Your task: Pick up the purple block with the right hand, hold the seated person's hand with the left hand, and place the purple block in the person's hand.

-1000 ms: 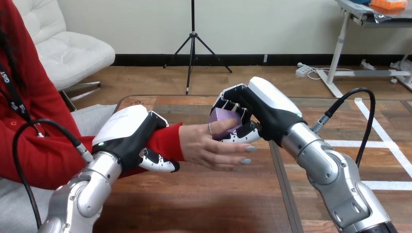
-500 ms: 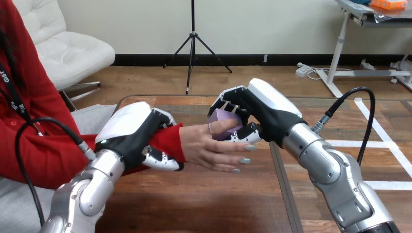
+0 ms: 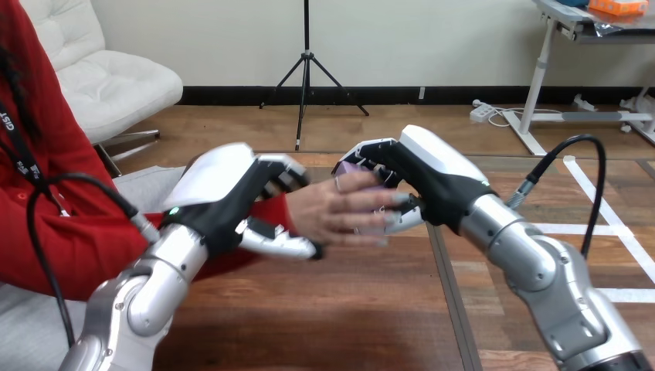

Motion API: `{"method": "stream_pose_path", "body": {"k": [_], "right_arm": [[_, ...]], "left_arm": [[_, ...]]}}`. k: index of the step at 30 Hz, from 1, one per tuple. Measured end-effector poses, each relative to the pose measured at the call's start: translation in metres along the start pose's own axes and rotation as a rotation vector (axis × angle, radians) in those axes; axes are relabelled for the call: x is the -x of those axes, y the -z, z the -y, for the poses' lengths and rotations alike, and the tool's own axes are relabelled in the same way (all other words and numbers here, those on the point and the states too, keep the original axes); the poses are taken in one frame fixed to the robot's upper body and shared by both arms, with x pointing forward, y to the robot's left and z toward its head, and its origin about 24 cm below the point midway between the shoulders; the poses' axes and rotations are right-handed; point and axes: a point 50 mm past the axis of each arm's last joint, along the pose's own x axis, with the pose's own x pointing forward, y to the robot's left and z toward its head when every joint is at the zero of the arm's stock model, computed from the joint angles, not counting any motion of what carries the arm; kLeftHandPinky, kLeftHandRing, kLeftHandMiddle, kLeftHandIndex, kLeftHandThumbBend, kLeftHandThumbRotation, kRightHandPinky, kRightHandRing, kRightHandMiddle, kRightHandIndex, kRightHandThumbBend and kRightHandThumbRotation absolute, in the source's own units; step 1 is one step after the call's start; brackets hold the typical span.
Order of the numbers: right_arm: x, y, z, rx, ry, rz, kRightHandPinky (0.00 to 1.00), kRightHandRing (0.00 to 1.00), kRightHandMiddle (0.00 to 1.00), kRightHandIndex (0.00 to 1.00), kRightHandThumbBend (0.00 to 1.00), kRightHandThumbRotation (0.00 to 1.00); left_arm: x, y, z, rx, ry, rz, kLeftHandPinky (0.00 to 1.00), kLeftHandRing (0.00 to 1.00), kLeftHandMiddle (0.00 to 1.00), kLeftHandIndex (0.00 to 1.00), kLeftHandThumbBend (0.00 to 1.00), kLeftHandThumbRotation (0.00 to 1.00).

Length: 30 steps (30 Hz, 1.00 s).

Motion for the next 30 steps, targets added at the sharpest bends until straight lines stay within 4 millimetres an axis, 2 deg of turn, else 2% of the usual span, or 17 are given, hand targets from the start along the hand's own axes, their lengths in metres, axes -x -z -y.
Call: {"method": "stream_pose_path", "body": {"k": [2,4,8,13,21,30], "right_arm": [[0.001,0.0,0.002,0.006,0.001,0.006,0.57,0.65,0.68,0.7,0.78,0.78],[0.002,0.0,0.003,0.011,0.003,0.012,0.58,0.66,0.69,0.71,0.82,0.89],[0.003,0.0,0.006,0.017,0.006,0.026,0.58,0.67,0.7,0.72,0.85,0.95],[0.006,0.0,0.009,0.006,0.009,0.048,0.58,0.67,0.7,0.72,0.92,0.99],[0.008,-0.001,0.013,-0.032,0.029,0.088,0.59,0.68,0.71,0.72,0.99,1.0],[0.012,0.001,0.013,-0.073,0.044,0.112,0.59,0.68,0.71,0.72,1.0,1.0]], "left_arm": [[-0.001,-0.004,-0.002,0.009,-0.01,0.026,0.52,0.64,0.69,0.72,0.98,0.62],[-0.002,-0.008,-0.005,0.016,-0.02,0.05,0.54,0.66,0.71,0.73,0.99,0.66],[-0.004,-0.016,-0.012,0.036,-0.042,0.096,0.59,0.69,0.73,0.75,1.0,0.71],[-0.006,-0.024,-0.02,0.053,-0.065,0.148,0.69,0.74,0.76,0.78,1.0,0.8],[-0.008,-0.032,-0.028,0.059,-0.069,0.189,0.78,0.78,0.79,0.8,1.0,0.84],[-0.008,-0.033,-0.027,0.074,-0.044,0.197,0.79,0.79,0.8,0.81,1.0,0.86]]}}
